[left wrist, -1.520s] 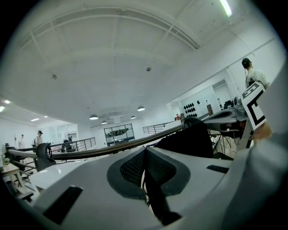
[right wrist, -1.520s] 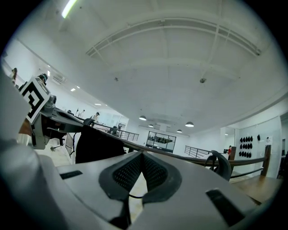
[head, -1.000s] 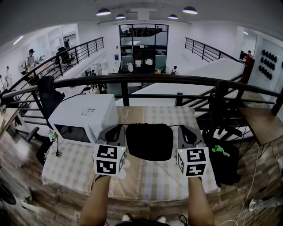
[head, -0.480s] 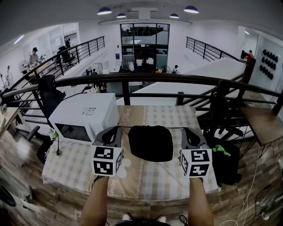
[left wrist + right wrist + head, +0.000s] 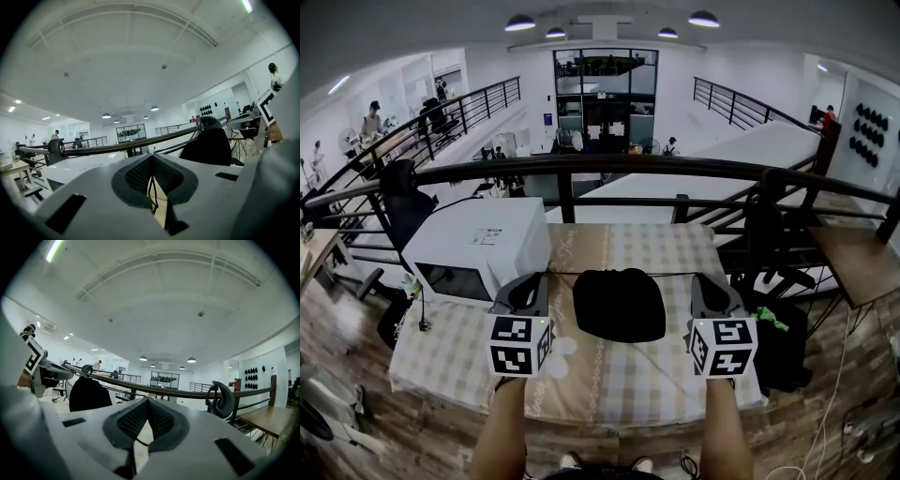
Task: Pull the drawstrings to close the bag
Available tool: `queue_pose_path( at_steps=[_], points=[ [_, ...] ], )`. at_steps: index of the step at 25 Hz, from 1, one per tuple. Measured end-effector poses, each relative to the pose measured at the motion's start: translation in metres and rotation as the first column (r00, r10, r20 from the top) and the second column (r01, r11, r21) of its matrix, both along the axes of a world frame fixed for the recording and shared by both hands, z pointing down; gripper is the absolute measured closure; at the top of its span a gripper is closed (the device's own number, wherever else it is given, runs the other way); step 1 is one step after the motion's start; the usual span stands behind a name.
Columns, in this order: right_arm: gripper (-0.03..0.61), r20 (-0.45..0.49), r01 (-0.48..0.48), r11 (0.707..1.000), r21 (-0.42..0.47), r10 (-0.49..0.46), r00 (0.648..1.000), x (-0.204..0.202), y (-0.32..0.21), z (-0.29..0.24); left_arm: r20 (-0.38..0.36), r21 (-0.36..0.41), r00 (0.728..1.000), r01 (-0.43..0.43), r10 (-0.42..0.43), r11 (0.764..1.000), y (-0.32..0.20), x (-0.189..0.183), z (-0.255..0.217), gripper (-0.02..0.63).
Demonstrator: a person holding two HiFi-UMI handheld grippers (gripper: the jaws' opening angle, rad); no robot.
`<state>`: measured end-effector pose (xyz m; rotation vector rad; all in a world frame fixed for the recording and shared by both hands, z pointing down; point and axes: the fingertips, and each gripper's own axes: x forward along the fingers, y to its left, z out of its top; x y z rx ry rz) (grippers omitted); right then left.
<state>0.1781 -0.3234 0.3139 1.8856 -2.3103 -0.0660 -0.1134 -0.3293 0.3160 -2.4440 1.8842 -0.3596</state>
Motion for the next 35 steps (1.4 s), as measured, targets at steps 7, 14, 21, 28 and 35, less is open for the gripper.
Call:
queue_pose_path(
  at_steps=[7,14,21,28,35],
  points=[
    [0.557,0.03,0.021,1.0,-0.016,-0.02,0.999,0.001,0.0,0.004,-0.016,-0.003,1.0,0.011,-0.011,1.0,-0.001,-0.006,0.001,0.586],
    [0.557,0.04,0.014,1.0,-0.017,-0.013,0.999,0.002,-0.002,0.003,-0.004,-0.009,1.0,0.002,-0.002,1.0,-0.004,-0.004,0.003,0.586],
    [0.557,0.032,0.003,1.0,-0.021,-0.002,0.999,0.005,-0.003,0.007,-0.004,-0.021,1.0,-0.01,0.01,1.0,-0.007,-0.002,0.009,0.586],
    [0.557,0.031,-0.003,1.0,-0.02,0.003,1.0,0.007,-0.004,0.007,0.001,-0.025,1.0,-0.014,0.014,1.0,-0.009,-0.001,0.012,0.585],
    [0.557,0.027,-0.003,1.0,-0.02,0.003,1.0,0.009,-0.005,0.007,0.001,-0.032,1.0,-0.011,0.011,0.999,-0.009,0.001,0.014,0.585]
  ],
)
